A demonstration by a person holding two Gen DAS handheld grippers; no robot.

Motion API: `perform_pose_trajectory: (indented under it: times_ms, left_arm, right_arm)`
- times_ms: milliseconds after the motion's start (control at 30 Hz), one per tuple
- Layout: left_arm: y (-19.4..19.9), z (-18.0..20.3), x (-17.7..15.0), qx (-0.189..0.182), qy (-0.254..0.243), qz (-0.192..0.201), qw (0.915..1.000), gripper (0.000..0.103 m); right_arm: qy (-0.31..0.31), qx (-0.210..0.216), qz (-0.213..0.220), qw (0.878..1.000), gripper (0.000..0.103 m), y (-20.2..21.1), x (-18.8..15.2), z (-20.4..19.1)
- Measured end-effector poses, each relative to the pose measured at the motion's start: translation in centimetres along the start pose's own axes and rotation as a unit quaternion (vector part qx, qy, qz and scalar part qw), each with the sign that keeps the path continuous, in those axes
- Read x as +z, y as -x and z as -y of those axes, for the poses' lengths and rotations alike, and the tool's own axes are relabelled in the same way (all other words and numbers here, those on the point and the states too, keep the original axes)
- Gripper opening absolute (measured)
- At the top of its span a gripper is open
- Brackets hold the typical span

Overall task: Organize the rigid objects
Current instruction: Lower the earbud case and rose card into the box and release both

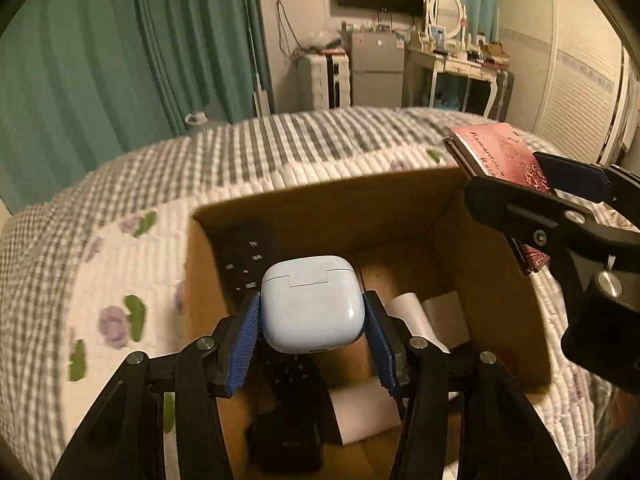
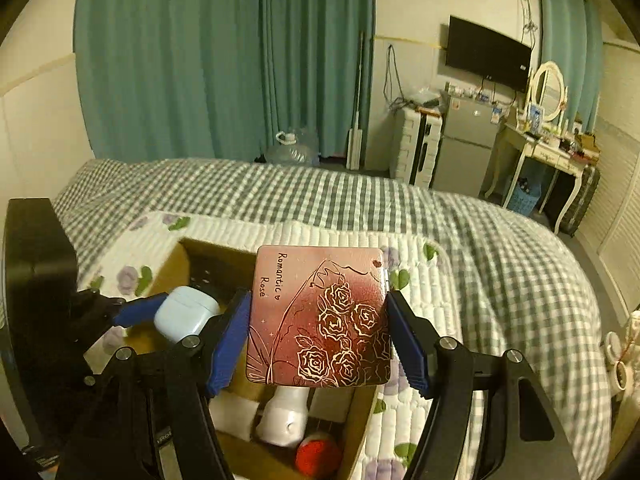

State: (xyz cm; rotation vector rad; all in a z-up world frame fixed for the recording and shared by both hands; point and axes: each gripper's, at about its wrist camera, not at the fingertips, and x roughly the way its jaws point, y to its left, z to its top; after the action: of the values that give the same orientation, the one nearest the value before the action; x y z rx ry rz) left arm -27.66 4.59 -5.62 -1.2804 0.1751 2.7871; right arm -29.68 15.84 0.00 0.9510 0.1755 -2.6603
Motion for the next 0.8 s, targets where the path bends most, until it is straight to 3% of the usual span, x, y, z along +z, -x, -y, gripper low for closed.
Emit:
perform_pose_trajectory:
  times_ms: [200, 400, 467, 500, 667, 800]
  left_arm:
    - [-2.1, 0.2, -0.1, -0.001, -0.005, -0.001, 1.0, 0.052]
    - [-1.6, -0.2, -0.3, -0.01, 0.01, 0.003, 0.9999, 0.057]
    - [-0.5, -0.1, -0.2, 0.002, 0.003, 0.016, 0.9999, 0.071]
    - [-0.1, -0.2, -0.2, 0.006, 0.0, 0.02, 0.9998, 0.072]
    - [1.6, -1.3, 0.5, 0.012, 0.007, 0.032, 0.9994, 0.072]
    - [2.0, -1.9, 0.6, 0.04, 0.004, 0.033, 0.9986, 0.072]
  right_arm:
    - [-0.007, 0.001, -0.012, 1.0, 0.067, -3.1, -1.2, 1.1]
    - [-0.015, 0.003, -0.015, 1.0, 0.067, -3.6, -1.6, 2.0]
    - [-0.016, 0.004, -0.015, 1.0, 0.067, -3.3, -1.4, 2.0]
    - [-0.015, 0.005, -0.015, 1.0, 0.067, -3.2, -1.4, 2.0]
    - [-0.016, 0.007, -0.022, 1.0, 0.067, -3.4, -0.8, 1.8]
    - [-0.009, 0.015, -0.044, 0.999, 0.067, -5.1, -0.7, 1.1]
